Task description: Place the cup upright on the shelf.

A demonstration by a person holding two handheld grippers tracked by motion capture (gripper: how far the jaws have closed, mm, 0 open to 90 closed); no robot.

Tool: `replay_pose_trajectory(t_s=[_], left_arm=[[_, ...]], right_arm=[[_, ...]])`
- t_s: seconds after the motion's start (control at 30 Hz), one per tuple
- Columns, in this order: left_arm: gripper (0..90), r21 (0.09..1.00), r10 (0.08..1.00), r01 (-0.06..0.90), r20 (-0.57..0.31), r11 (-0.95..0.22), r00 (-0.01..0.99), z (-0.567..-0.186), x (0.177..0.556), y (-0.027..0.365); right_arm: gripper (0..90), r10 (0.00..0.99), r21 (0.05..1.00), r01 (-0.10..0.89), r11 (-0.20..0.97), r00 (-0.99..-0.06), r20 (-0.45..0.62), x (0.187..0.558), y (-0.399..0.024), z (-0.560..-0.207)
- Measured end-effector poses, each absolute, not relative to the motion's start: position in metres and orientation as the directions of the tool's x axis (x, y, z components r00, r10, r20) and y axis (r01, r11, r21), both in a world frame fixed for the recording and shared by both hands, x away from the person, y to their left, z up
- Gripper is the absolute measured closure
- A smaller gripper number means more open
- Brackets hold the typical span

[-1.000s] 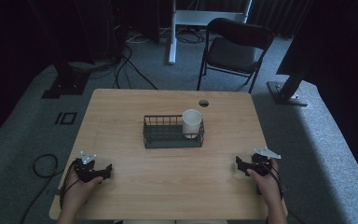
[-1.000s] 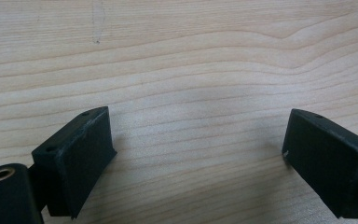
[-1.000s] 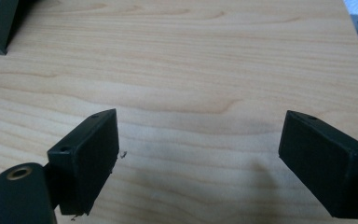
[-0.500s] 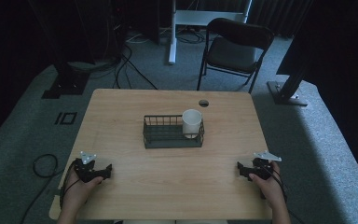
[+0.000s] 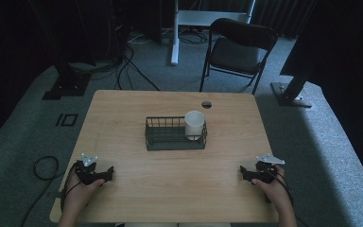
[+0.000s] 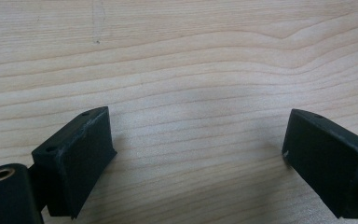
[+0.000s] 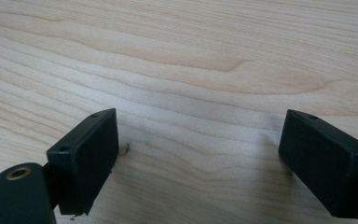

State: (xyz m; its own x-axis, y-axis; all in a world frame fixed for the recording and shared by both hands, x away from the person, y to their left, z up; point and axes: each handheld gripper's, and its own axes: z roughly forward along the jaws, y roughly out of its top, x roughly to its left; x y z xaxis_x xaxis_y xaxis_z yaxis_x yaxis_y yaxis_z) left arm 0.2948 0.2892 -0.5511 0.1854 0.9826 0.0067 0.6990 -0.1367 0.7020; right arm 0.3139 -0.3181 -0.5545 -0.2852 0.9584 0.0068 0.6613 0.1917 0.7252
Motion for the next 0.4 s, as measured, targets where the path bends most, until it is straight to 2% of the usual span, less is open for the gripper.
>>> replay_pose_trajectory(t_s=[0.4], left_arm=[[8.9, 0.702, 0.983, 0.699, 0.007, -0.137, 0.185, -0.5511, 0.2948, 0.2891]], right_arm=[[11.4, 0.958, 0.725, 0.662, 0.192, -0.287, 0.008, 0.3142, -0.3183, -0.5545]])
